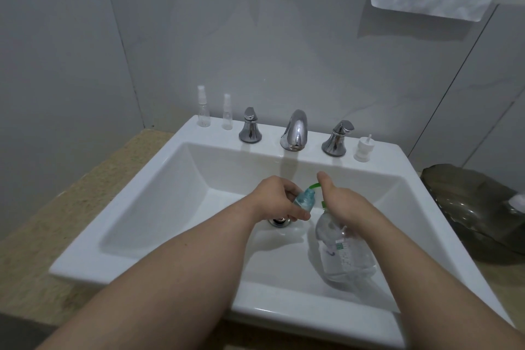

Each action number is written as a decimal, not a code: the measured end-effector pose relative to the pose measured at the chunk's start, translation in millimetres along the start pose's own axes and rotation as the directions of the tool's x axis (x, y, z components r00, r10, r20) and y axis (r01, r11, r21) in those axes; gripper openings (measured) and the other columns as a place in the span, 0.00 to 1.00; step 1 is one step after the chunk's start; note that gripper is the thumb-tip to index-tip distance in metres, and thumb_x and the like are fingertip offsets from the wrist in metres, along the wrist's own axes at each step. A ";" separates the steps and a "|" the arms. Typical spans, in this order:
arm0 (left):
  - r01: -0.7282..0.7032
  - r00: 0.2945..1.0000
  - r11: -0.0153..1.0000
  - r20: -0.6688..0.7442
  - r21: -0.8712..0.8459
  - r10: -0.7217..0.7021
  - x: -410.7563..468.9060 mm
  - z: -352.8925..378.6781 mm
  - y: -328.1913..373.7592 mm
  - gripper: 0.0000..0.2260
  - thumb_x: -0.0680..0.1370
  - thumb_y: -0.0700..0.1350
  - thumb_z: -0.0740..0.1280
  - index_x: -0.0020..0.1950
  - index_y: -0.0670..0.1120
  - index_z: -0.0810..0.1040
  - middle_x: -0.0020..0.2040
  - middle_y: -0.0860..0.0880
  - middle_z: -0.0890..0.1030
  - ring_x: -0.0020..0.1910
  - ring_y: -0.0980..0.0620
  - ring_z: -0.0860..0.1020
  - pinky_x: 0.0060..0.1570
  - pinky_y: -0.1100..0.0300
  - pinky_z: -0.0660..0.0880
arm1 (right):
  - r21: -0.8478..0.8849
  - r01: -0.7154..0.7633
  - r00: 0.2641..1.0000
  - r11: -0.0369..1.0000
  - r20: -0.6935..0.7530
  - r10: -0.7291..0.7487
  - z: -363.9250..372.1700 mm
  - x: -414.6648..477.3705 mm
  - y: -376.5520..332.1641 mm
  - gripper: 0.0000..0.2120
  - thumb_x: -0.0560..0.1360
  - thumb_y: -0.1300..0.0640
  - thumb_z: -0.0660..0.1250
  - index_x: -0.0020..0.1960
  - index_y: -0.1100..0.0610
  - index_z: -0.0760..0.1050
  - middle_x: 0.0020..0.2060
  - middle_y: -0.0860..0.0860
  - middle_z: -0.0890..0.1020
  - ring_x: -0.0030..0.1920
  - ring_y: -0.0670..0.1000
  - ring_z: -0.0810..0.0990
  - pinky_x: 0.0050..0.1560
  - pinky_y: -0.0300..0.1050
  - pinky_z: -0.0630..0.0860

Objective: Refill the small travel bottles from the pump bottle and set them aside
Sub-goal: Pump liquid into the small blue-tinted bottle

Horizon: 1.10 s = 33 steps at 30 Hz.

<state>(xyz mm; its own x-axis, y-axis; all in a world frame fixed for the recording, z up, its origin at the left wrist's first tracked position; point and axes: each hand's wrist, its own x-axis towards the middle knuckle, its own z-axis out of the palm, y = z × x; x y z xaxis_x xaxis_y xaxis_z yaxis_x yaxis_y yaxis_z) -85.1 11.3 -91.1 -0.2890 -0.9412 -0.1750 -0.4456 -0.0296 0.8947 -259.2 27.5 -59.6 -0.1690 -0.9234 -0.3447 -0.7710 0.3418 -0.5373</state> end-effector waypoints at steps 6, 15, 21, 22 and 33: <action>0.024 1.000 1.000 -0.010 0.002 -0.024 -0.4 0.3 0.3 0.16 0.68 0.37 0.82 0.54 0.40 0.84 0.37 0.50 0.84 0.27 0.57 0.79 0.30 0.67 0.74 | -0.067 0.016 1.000 0.998 -0.015 -0.017 1.9 -6.1 -2.5 0.43 0.79 0.27 0.36 0.42 0.58 0.77 0.37 0.58 0.84 0.40 0.59 0.83 0.56 0.55 0.80; -0.007 0.999 1.000 -0.042 0.008 0.007 2.6 0.0 -2.0 0.17 0.69 0.37 0.81 0.56 0.40 0.84 0.40 0.52 0.83 0.27 0.64 0.78 0.30 0.72 0.72 | -0.058 0.051 0.995 0.997 -0.084 -0.056 6.8 -6.5 -5.5 0.30 0.81 0.38 0.37 0.45 0.53 0.73 0.36 0.56 0.82 0.39 0.58 0.81 0.56 0.56 0.79; -0.012 0.999 1.000 -0.040 0.013 0.012 4.0 0.7 -5.2 0.19 0.69 0.37 0.81 0.58 0.40 0.83 0.41 0.52 0.83 0.29 0.67 0.79 0.30 0.74 0.72 | -0.059 0.052 0.988 0.997 -0.139 -0.060 6.7 -8.8 -9.1 0.23 0.82 0.46 0.42 0.44 0.54 0.71 0.38 0.56 0.81 0.42 0.58 0.80 0.55 0.51 0.77; -0.014 0.999 1.000 -0.040 0.017 0.015 4.1 0.6 -5.0 0.19 0.69 0.38 0.82 0.58 0.41 0.83 0.41 0.52 0.83 0.29 0.67 0.79 0.30 0.74 0.71 | -0.073 0.047 0.989 0.996 -0.135 -0.056 6.1 -9.2 -9.0 0.25 0.81 0.45 0.42 0.44 0.55 0.73 0.38 0.56 0.82 0.41 0.58 0.80 0.53 0.51 0.76; -0.023 0.999 0.999 -0.030 0.035 0.024 3.0 0.0 -5.6 0.18 0.69 0.39 0.82 0.56 0.42 0.83 0.41 0.54 0.83 0.30 0.68 0.79 0.30 0.75 0.71 | -0.136 0.042 0.990 0.990 -0.131 -0.060 5.8 -10.0 -9.5 0.28 0.79 0.41 0.44 0.45 0.56 0.76 0.42 0.56 0.82 0.44 0.58 0.81 0.55 0.50 0.77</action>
<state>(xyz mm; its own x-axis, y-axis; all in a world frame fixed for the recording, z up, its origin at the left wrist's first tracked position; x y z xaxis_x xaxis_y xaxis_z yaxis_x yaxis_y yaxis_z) -83.5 8.7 -96.6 -0.2741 -0.9512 -0.1415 -0.4679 0.0034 0.8838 -246.6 34.5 -55.5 -0.2012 -0.9572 -0.2078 -0.8540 0.2754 -0.4415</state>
